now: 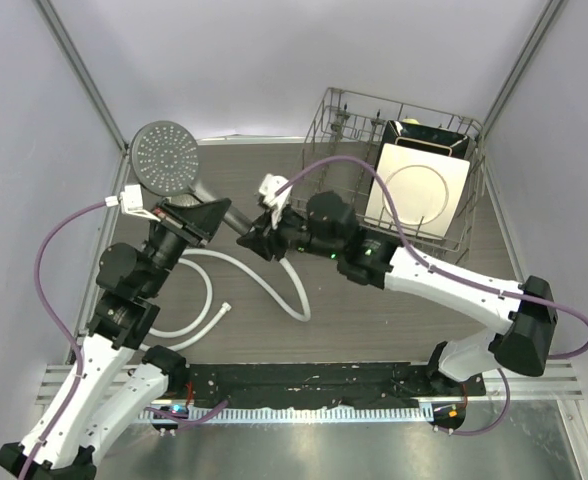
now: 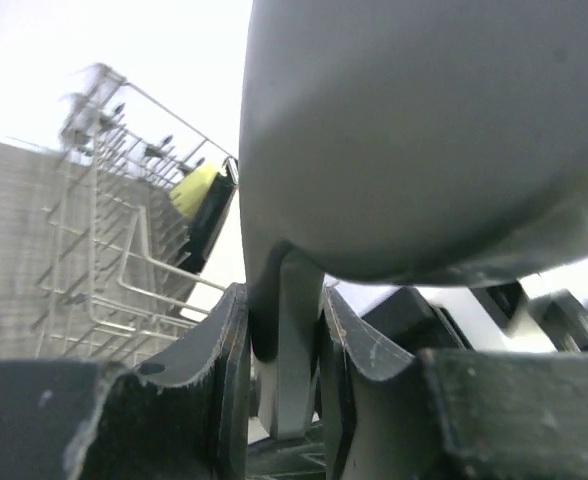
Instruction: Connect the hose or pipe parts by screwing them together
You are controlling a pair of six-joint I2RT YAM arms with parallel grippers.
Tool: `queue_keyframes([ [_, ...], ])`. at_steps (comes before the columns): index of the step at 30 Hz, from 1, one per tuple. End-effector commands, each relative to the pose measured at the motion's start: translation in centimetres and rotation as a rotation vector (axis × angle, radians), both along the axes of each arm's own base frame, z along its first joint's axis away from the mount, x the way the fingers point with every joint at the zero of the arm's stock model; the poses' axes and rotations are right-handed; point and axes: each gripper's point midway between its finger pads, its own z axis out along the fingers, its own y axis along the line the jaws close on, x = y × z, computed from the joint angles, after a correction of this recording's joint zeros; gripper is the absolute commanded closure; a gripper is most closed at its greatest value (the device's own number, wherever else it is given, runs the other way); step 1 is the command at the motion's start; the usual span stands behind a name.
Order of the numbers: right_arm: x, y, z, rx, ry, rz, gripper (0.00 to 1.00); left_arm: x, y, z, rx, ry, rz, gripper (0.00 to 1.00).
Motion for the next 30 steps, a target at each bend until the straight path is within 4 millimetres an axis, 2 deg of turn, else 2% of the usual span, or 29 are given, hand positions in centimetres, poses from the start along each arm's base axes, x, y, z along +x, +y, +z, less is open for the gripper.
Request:
queue_keyframes([
  [1, -1.8, -1.5, 8.4, 0.384, 0.168, 0.332, 0.99, -5.8, -3.7, 4.2, 0.004, -0.322, -0.327, 1.0],
  [2, -1.6, -1.7, 7.7, 0.403, 0.214, 0.368, 0.99, -5.9, -4.0, 4.2, 0.005, -0.337, -0.349, 1.0],
  [3, -2.3, -2.0, 9.5, 0.496, 0.263, 0.433, 0.99, -6.1, -4.3, 4.2, 0.009, -0.351, -0.372, 1.0],
  [4, -2.0, -2.7, 9.8, 0.523, 0.277, 0.469, 0.99, -6.7, -4.6, 4.6, 0.01, -0.392, -0.403, 1.0],
  [5, -3.0, -3.0, 9.3, 0.521, 0.306, 0.545, 0.99, -6.8, -4.8, 4.6, 0.013, -0.403, -0.416, 1.0],
  [6, -3.9, -3.4, 10.5, 0.58, 0.346, 0.624, 0.99, -7.0, -4.9, 4.7, 0.012, -0.42, -0.424, 1.0],
  [7, -3.9, -3.9, 10.7, 0.598, 0.364, 0.654, 0.99, -7.3, -4.8, 5.2, 0.005, -0.455, -0.426, 1.0],
  [8, -4.9, -4.1, 10.7, 0.598, 0.394, 0.724, 0.99, -7.6, -4.9, 5.4, 0.008, -0.475, -0.441, 1.0],
  [9, -5.4, -4.6, 11.4, 0.638, 0.341, 0.788, 0.99, -7.6, -5.1, 5.4, 0.009, -0.488, -0.448, 1.0],
  [10, -6.0, -5.0, 11.8, 0.662, 0.449, 0.835, 0.99, -7.9, -5.1, 5.8, 0.006, -0.517, -0.455, 1.0],
  [12, -6.8, -6.2, 13.0, 0.692, 0.406, 0.925, 0.99, -7.9, -5.4, 6.0, 0.008, -0.535, -0.476, 1.0],
  [13, -6.6, -6.0, 12.2, 0.685, 0.523, 0.952, 0.99, -7.9, -5.4, 6.2, 0.005, -0.546, -0.474, 1.0],
  [15, -7.0, -6.3, 12.7, 0.685, 0.524, 1.009, 0.98, -7.7, -5.4, 6.4, 0.002, -0.554, -0.467, 1.0],
  [16, -6.7, -6.1, 12.5, 0.684, 0.544, 1.012, 0.94, -7.4, -5.4, 6.5, 0.002, -0.549, -0.459, 1.0],
  [17, -6.7, -6.1, 12.4, 0.681, 0.558, 1.011, 0.8, -7.1, -5.4, 6.6, 0.002, -0.54, -0.446, 1.0],
  [18, -6.7, -6.1, 12.3, 0.678, 0.555, 1.011, 0.7, -6.5, -5.0, 7.0, -0.008, -0.534, -0.407, 1.0],
  [20, -6.7, -6.3, 12.1, 0.68, 0.546, 0.995, 0.53, -5.2, -4.6, 6.6, 0.005, -0.483, -0.342, 1.0],
  [21, -6.3, -6.6, 12.0, 0.683, 0.542, 0.975, 0.52, -4.2, -3.6, 7.3, -0.01, -0.464, -0.258, 1.0],
  [22, -6.1, -6.7, 12.0, 0.682, 0.534, 0.958, 0.49, -3.1, -3.4, 6.1, 0.033, -0.407, -0.218, 1.0],
  [23, -6.2, -7.1, 11.9, 0.675, 0.529, 0.932, 0.41, -2.7, -2.9, 6.1, 0.048, -0.392, -0.184, 1.0],
  [24, -5.2, -6.5, 11.1, 0.65, 0.517, 0.864, 0.39, -2.4, -2.6, 6.5, 0.055, -0.386, -0.155, 1.0],
  [25, -4.5, -6.4, 10.0, 0.625, 0.522, 0.814, 0.37, -1.6, -2.2, 5.8, 0.07, -0.342, -0.118, 1.0],
  [26, -4.1, -6.1, 9.3, 0.598, 0.517, 0.77, 0.32, -1.4, -2.1, 5.8, 0.094, -0.339, -0.107, 1.0],
  [28, -2.4, -5.6, 7.0, 0.484, 0.457, 0.606, 0.3, -1.4, -2.0, 6.1, 0.107, -0.338, -0.101, 1.0],
  [29, -0.9, -5.7, 7.0, 0.47, 0.402, 0.501, 0.28, -1.4, -1.9, 6.1, 0.107, -0.335, -0.092, 1.0],
  [30, -0.6, -6.1, 5.2, 0.393, 0.471, 0.405, 0.27, -1.5, -1.7, 6.3, 0.105, -0.337, -0.087, 1.0],
])
